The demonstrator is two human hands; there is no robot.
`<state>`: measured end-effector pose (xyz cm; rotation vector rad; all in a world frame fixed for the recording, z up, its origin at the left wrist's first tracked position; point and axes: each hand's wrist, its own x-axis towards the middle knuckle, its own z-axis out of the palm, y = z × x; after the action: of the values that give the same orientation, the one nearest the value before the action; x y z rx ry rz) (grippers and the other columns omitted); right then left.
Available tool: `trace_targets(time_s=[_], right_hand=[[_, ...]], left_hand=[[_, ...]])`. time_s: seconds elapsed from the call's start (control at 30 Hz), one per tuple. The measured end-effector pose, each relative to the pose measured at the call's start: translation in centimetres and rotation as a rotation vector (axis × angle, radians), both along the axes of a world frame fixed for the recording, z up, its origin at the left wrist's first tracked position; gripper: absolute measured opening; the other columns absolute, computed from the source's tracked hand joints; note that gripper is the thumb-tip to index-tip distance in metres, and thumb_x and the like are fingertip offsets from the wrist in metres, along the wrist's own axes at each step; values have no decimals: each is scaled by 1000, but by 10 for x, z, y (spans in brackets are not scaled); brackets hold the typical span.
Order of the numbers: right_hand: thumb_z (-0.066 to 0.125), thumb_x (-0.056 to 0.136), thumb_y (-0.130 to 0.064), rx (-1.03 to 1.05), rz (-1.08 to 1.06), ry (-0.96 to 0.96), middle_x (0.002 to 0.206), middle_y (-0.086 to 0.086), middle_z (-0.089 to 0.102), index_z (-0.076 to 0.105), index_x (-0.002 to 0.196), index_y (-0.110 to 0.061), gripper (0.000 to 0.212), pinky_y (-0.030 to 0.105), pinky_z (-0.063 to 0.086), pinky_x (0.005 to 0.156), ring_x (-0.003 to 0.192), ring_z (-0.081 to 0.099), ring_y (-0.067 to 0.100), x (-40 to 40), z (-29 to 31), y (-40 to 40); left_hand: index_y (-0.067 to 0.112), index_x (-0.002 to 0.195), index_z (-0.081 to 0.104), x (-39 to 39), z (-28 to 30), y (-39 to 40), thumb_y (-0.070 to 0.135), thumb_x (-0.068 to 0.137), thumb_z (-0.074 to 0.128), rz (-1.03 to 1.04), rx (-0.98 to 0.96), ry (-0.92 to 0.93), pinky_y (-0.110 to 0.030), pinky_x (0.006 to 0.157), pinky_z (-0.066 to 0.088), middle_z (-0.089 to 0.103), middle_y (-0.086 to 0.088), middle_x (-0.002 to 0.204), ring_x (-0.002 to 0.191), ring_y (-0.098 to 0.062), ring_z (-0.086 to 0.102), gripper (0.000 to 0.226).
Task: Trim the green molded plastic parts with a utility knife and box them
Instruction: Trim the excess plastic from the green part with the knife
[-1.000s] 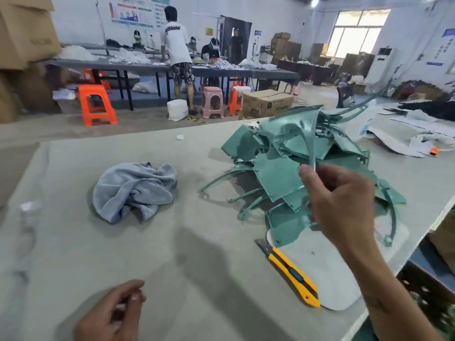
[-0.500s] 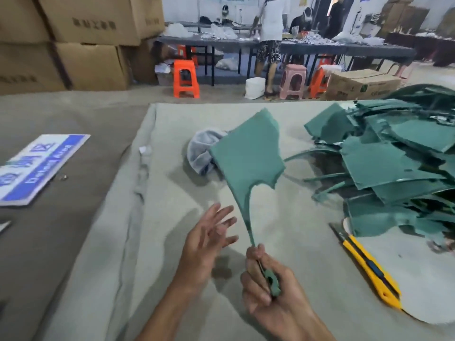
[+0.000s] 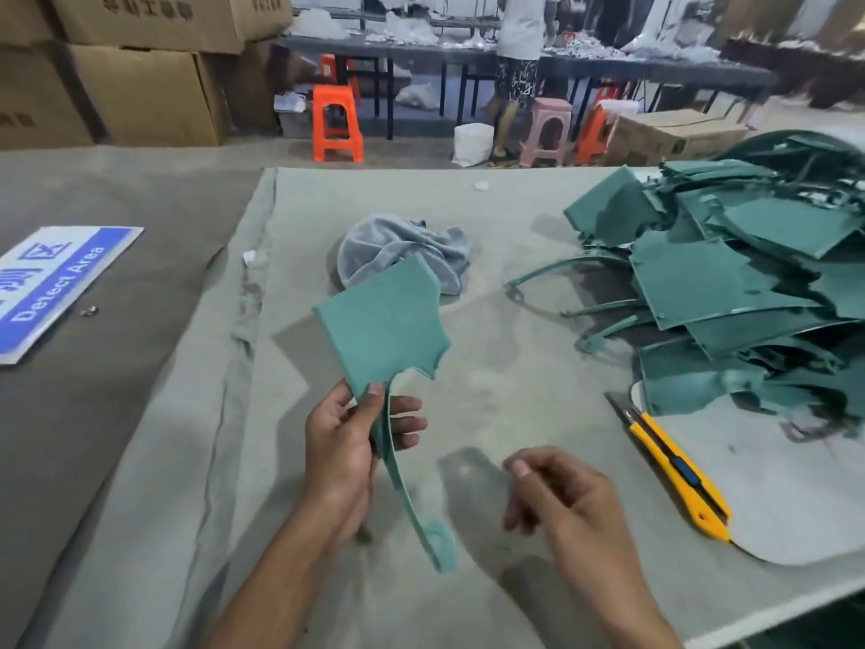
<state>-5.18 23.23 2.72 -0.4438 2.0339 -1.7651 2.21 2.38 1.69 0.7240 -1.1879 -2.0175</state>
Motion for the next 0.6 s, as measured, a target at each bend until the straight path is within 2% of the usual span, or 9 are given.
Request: trace_targets(time_s=[0.07, 0.13, 0.17, 0.23, 0.3, 0.4, 0.47, 0.53, 0.6], right_hand=[[75, 93, -13, 219, -420, 374, 79, 0, 74, 75, 94, -31, 18, 31, 55, 74, 74, 69, 18, -37, -6, 36], [73, 93, -19, 533, -613, 600, 100, 4, 72, 72, 113, -24, 21, 46, 52, 92, 99, 65, 31, -74, -9, 71], [73, 94, -27, 673, -593, 609, 107, 7, 70, 70, 121, -17, 29, 50, 50, 95, 106, 61, 36, -88, -9, 84], [71, 93, -44, 862, -426, 534, 116, 11, 68, 68, 129, -12, 48, 52, 49, 98, 111, 57, 40, -107, -15, 96], [72, 92, -47, 980, -305, 529, 117, 14, 65, 71, 124, -13, 46, 52, 49, 97, 112, 56, 42, -110, -20, 95], [70, 97, -29, 966, -283, 618, 99, 11, 57, 74, 106, -10, 21, 49, 48, 88, 103, 54, 42, -108, -24, 87], [68, 98, -23, 904, -313, 613, 103, 9, 55, 71, 110, -11, 18, 46, 46, 82, 97, 55, 38, -108, -20, 79], [68, 98, -23, 754, -354, 620, 110, 4, 57, 64, 118, -17, 21, 40, 41, 77, 90, 53, 28, -105, -19, 68], [69, 98, -21, 499, -304, 614, 103, -2, 66, 55, 115, -33, 25, 37, 44, 71, 81, 59, 22, -96, -15, 46]], left_hand=[[7, 100, 65, -1, 1, -1, 10, 104, 53, 25, 6, -15, -26, 47, 54, 75, -18, 78, 60, -25, 72, 13], [6, 99, 65, -2, 2, -1, 9, 104, 53, 34, 16, -18, -25, 47, 53, 75, -17, 77, 57, -22, 70, 13], [5, 99, 65, -3, 2, 0, 9, 104, 54, 32, 23, -20, -25, 47, 53, 75, -17, 77, 57, -21, 69, 13], [4, 99, 66, -3, 3, 1, 10, 103, 55, 32, 32, -30, -25, 48, 52, 74, -16, 76, 55, -20, 68, 13], [4, 99, 66, -3, 4, 2, 10, 103, 56, 36, 41, -41, -25, 47, 52, 74, -15, 74, 53, -19, 66, 13], [5, 96, 66, -2, 7, 1, 11, 104, 55, 50, 34, -43, -26, 47, 51, 72, -14, 71, 52, -20, 64, 14], [6, 94, 65, -2, 10, 0, 11, 104, 54, 62, 47, -34, -26, 46, 50, 70, -13, 68, 50, -20, 62, 16], [6, 92, 65, -2, 12, -2, 11, 104, 54, 65, 84, -30, -27, 47, 49, 67, -12, 65, 49, -21, 59, 17], [6, 91, 65, -3, 12, -6, 10, 103, 55, 73, 119, -24, -28, 45, 48, 62, -11, 59, 47, -19, 55, 16]])
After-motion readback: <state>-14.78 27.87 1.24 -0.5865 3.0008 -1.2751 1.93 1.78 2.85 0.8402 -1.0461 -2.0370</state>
